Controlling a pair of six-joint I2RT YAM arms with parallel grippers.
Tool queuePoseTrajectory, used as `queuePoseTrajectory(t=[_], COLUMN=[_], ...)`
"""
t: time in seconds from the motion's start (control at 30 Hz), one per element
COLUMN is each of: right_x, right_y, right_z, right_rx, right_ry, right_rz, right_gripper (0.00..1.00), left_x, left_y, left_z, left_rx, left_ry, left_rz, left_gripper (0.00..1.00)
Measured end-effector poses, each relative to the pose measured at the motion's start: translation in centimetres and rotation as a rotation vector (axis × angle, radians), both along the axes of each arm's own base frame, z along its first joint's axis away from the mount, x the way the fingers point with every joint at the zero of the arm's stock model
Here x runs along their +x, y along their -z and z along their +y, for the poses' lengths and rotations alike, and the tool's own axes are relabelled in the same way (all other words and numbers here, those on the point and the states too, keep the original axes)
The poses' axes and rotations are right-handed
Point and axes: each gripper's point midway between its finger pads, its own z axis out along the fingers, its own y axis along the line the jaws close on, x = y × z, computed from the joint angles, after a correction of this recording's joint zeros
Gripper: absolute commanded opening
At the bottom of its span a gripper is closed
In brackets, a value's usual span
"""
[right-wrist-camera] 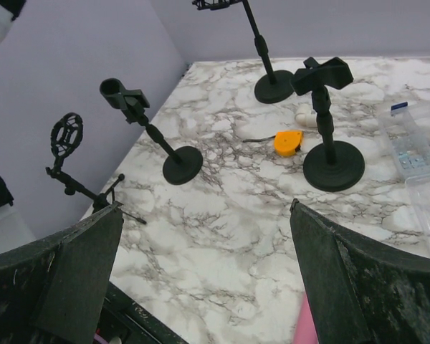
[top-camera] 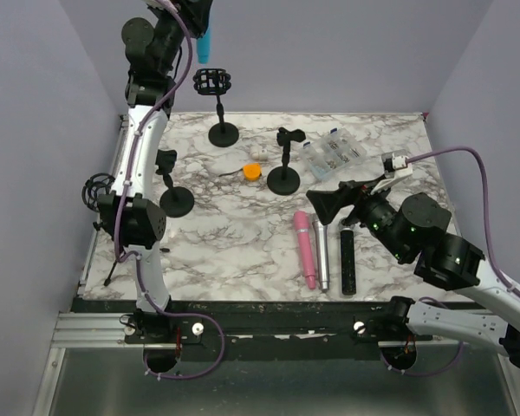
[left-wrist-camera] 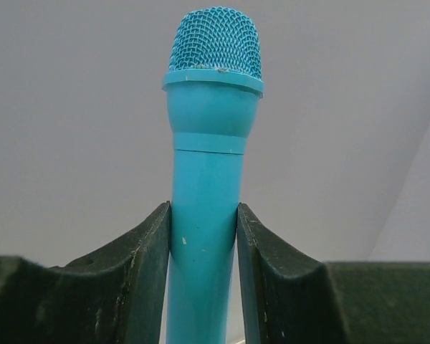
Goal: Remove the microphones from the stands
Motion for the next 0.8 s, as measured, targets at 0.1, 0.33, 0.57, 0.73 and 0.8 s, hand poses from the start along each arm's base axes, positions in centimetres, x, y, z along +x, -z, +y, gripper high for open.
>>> queuePoseTrajectory(t=[0.1,0.33,0.57,0.73,0.8], right_x=[-0.4,-1.6,-2.7,-3.0,-3.1], right_y=[-0.7,-1.4,-1.4,-0.9,-0.6], right_z=[-0.7,-2.7,-4.6,-5.0,-5.0], right_rx=[0.024,0.074,0.119,0.125,0.126], right_ry=[0.000,0.001,0.000,-0.002,-0.006], right_rz=[-0.014,-0.044,-0.070,-0.072,-0.066], right_gripper=[1.00,1.00,1.00,1.00,1.00], left_x=[-4.9,-17.8,-25.3,-29.8,-32.0], left_y=[-4.5,-5.4,10.9,26.8,32.0], left_z=[0.3,0.5,-3.8,-7.1,-7.7], left_rx=[-0.033,-0.171,-0.267,-0.269,-0.258], left_ry=[0.023,0.120,0.227,0.208,0.182], left_rz=[-0.015,0.184,0.596,0.923,1.018], left_gripper=[0.00,0.00,0.00,0.00,0.00])
